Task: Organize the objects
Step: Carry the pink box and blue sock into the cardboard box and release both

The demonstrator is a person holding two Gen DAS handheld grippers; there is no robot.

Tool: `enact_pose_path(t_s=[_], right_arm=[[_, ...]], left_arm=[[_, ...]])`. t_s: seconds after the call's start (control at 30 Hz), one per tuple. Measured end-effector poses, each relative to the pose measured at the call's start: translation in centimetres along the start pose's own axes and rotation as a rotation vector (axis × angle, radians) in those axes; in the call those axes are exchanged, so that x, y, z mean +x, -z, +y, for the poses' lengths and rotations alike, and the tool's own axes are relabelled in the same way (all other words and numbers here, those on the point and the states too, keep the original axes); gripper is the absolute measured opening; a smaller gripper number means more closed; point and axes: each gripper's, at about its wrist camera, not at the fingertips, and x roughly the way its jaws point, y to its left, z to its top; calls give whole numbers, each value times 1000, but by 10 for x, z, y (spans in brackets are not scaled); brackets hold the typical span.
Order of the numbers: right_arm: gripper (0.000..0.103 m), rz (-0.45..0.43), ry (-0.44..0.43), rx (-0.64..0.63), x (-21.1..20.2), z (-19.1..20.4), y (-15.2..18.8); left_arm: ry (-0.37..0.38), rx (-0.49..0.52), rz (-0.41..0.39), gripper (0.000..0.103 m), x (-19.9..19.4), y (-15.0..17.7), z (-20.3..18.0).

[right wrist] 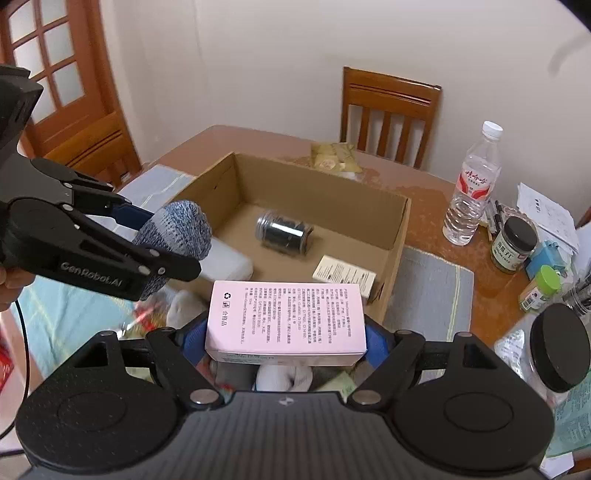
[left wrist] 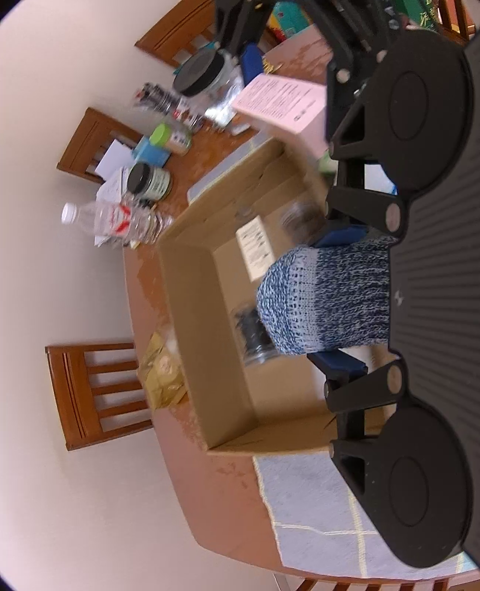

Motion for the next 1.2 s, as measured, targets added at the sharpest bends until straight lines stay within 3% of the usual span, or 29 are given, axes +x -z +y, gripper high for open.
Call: enact_pose_path(t_s=[0.37, 0.43, 0.5, 0.53, 1.1, 1.17, 1.2], right_arm=[[84, 49, 41, 15, 36, 15, -21], [84, 53, 48, 25, 40, 14, -25], [84, 54, 54, 33, 43, 13, -29], [84, 54, 57, 37, 44, 13, -31], [85, 68, 79, 15, 83, 13, -65], [93, 46, 90, 31, 84, 12, -70], [103, 40, 100, 40, 85, 11, -72]], left_arm=[[-30, -26, 8, 57, 42, -33, 49], [-46, -33, 0, 63, 46, -38, 56], [-59, -34, -11, 89, 47, -40, 61], [-69, -38, -22, 91, 46, -40, 64], [-52, -43, -35, 96, 24, -24, 77], [-62, -33, -35, 96, 23, -22, 76], [-68, -30, -34, 96, 21, -20, 76]])
